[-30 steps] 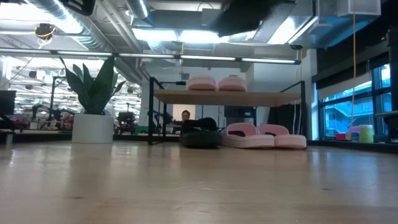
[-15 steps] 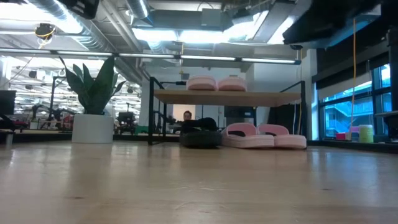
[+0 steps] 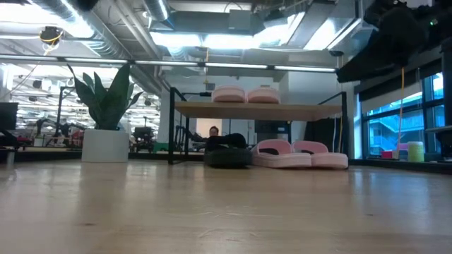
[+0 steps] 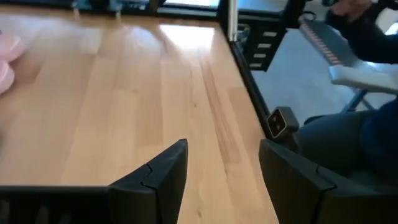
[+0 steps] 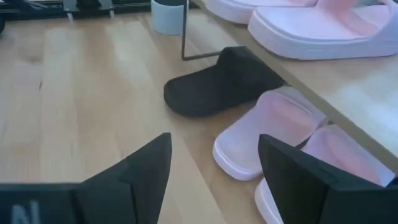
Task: Pick and place slides into the shelf
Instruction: Put the black slipper under the shelf
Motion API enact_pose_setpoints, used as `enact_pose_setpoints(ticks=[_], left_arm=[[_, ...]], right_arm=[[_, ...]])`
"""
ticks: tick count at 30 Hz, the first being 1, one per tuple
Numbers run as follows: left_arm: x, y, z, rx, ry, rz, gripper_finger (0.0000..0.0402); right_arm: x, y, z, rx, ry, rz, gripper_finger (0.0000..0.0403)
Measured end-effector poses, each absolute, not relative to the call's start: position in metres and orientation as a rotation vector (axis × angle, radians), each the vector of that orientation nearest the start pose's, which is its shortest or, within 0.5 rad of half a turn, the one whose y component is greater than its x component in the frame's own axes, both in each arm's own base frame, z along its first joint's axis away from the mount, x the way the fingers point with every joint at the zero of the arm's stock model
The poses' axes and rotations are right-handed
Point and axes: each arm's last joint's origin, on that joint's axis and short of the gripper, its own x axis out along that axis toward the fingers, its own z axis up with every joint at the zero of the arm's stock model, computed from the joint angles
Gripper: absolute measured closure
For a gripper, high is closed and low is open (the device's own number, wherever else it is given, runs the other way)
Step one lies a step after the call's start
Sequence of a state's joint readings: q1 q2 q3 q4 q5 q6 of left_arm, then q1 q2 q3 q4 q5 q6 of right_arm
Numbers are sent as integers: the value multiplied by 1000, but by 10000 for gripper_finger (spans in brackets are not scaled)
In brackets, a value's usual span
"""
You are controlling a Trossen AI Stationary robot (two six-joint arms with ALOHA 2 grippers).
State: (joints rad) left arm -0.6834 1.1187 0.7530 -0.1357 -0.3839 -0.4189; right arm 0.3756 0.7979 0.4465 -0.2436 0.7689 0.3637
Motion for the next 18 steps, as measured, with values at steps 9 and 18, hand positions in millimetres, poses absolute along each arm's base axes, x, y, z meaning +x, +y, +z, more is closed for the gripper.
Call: enact_pose_setpoints(ticks=[9,18], left_arm=[[225,-187,312,-222,787,-28,212],[236,-223,319,-503,1042,260,212]], right_arm=[[156,40,212,28,421,-463,161],[156,40,211,22,428,-464,161]])
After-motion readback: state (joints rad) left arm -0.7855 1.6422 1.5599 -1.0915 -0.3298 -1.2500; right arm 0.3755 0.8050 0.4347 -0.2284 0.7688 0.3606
